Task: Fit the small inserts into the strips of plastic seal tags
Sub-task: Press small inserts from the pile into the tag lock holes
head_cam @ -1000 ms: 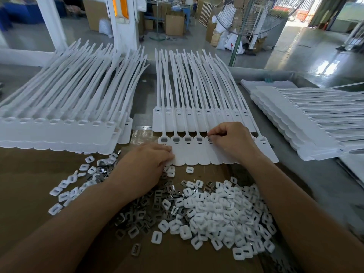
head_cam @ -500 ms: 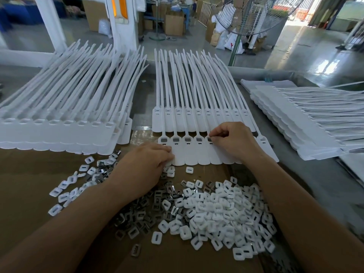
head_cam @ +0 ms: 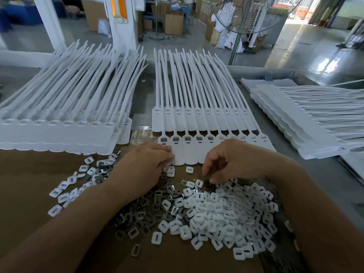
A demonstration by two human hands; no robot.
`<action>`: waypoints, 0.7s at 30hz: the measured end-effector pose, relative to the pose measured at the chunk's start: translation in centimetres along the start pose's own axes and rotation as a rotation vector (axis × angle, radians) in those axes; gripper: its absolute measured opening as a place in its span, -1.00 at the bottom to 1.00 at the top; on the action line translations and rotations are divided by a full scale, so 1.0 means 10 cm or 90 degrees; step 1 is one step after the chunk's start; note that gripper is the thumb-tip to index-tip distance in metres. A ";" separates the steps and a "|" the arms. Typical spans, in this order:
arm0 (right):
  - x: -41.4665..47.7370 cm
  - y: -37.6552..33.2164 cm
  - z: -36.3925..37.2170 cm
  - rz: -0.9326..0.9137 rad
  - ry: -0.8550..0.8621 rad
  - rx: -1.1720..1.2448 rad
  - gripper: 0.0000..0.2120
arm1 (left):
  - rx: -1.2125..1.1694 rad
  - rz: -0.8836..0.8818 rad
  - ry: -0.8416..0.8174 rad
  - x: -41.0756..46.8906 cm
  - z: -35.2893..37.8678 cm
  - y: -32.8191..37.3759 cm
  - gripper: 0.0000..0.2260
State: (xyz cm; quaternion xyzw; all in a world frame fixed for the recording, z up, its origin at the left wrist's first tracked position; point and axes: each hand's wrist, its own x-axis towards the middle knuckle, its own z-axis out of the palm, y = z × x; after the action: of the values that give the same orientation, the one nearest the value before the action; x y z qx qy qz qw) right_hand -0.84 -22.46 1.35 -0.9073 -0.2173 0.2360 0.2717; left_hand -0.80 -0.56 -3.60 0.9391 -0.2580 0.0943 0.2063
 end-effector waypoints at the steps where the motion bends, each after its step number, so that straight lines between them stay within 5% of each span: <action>1: 0.00 0.00 0.02 0.005 -0.007 -0.001 -0.84 | 0.000 0.000 0.001 0.01 0.00 0.00 -0.76; 11: -0.02 -0.03 0.03 0.015 0.001 -0.012 -0.80 | 0.002 0.006 -0.002 0.00 -0.01 0.00 -0.75; 21: 0.07 0.16 -0.06 0.019 0.309 0.157 -0.82 | 0.000 0.002 -0.001 -0.01 0.00 0.00 -0.75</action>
State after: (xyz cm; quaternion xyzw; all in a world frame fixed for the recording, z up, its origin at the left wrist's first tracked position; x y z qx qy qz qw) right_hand 0.43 -23.53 0.67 -0.9006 -0.1020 0.0404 0.4205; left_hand -0.85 -0.53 -3.61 0.9388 -0.2598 0.0936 0.2060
